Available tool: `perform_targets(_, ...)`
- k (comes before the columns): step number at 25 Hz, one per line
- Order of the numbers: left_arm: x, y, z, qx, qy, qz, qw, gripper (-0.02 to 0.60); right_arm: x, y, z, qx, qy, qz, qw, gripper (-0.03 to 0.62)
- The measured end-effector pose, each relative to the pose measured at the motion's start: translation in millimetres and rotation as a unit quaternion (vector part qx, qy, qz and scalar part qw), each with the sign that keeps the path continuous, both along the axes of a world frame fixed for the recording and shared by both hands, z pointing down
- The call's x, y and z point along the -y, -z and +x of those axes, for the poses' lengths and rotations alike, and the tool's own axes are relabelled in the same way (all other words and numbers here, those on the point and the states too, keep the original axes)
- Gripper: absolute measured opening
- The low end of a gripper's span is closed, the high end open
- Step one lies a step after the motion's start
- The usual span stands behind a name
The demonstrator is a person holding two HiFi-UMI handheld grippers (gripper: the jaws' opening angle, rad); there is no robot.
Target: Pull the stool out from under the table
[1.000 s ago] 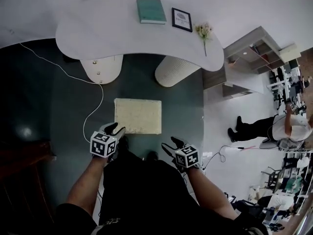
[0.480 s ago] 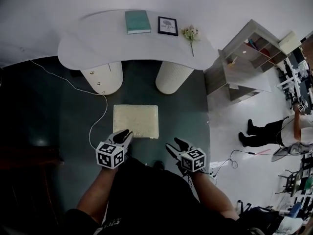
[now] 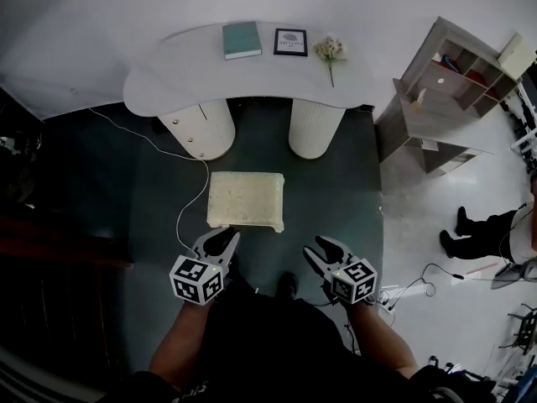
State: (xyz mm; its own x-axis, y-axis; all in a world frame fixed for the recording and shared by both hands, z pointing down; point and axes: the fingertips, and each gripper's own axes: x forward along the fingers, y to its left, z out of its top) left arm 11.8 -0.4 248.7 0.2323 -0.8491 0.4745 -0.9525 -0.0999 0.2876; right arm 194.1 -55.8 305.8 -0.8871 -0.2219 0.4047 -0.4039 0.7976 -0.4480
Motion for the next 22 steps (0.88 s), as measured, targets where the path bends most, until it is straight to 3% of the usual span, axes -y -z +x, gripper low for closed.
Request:
perform_targets(5,-12.7,29.4,-19.0,0.042,0.021,0.016,0.9988,0.049,12.6,28.2,-12.8,0.022,0.005,0.032,0.999,0.172)
perform_targets(10,-19.6,63.4,-56.8,0.072,0.053,0.046,0.9949,0.034,20.5,73.5,-43.1,0.042,0.008,0.075,0.996,0.162)
perform_targets(13,-20.3,88.3,-81.3,0.101,0.057,0.065,0.9911,0.028,26.7,112.1,-64.1,0.052,0.001,0.098,0.994,0.125)
perform_targets(18,0.6,142.5,-125.8,0.130,0.049,0.089,0.9863,0.002,47.3,196.6,-107.6,0.081,0.007,0.190,0.978,0.068)
perform_targets(22,13.0,178.9,-151.0,0.124,0.055,0.108,0.9848,0.002,57.8,260.4,-124.8,0.132,-0.021,0.227,0.965,0.018)
